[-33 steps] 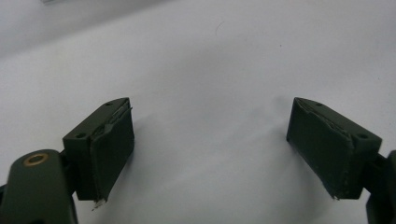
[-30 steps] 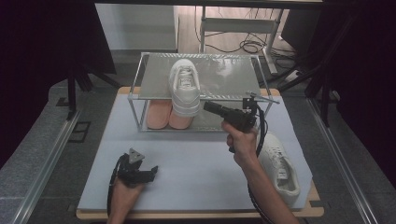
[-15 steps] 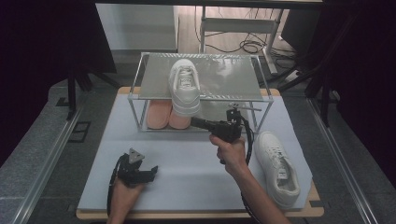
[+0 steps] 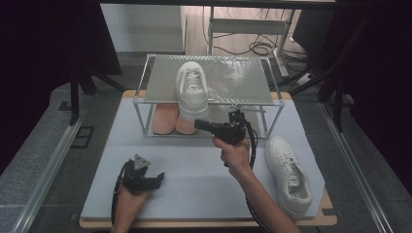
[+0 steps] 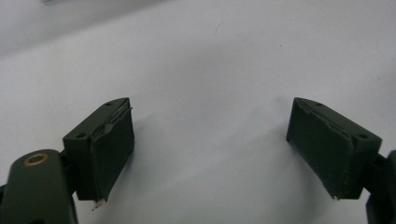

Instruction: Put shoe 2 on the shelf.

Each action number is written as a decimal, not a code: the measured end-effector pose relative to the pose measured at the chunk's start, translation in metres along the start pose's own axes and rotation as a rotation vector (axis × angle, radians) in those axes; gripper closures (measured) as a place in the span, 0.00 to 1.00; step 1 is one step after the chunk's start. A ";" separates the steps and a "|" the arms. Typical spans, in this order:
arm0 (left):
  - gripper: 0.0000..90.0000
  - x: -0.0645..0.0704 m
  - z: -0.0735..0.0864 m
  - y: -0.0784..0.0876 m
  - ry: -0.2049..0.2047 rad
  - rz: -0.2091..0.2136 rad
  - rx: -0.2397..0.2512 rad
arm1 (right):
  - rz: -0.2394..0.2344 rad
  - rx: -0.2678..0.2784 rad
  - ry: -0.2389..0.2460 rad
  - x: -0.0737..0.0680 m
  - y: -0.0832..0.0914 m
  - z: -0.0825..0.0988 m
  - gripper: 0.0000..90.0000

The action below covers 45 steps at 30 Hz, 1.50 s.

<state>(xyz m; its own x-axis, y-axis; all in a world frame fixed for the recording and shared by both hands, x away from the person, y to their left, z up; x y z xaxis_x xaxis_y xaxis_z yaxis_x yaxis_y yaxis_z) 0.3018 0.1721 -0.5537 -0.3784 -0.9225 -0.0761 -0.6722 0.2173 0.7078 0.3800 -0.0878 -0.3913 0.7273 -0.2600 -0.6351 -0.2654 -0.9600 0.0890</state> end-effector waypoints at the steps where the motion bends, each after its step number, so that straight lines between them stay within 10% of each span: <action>1: 0.17 0.000 0.000 0.000 0.001 0.000 0.000 | 0.002 0.000 0.005 0.000 0.000 0.000 1.00; 36: 0.17 0.000 0.000 0.000 0.000 0.000 0.001 | 0.068 -0.020 0.028 0.021 -0.061 -0.019 1.00; 45: 0.17 0.000 0.000 0.000 0.000 0.001 0.001 | 0.136 0.015 0.040 0.028 -0.052 -0.023 1.00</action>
<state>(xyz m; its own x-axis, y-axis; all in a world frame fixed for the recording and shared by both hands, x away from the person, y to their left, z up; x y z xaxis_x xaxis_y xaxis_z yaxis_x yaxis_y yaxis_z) 0.3018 0.1721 -0.5537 -0.3791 -0.9223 -0.0749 -0.6725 0.2190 0.7070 0.4291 -0.0477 -0.3960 0.7087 -0.3918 -0.5867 -0.3724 -0.9141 0.1605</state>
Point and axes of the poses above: each handheld gripper's, and its own axes: y roughly backward along the jaws, z roughly out of its underside, x roughly to its right, the point moved 4 cm from there along -y, roughly forward along the jaws, and after that the axes turned 7 degrees about -z, right-handed, at the moved point
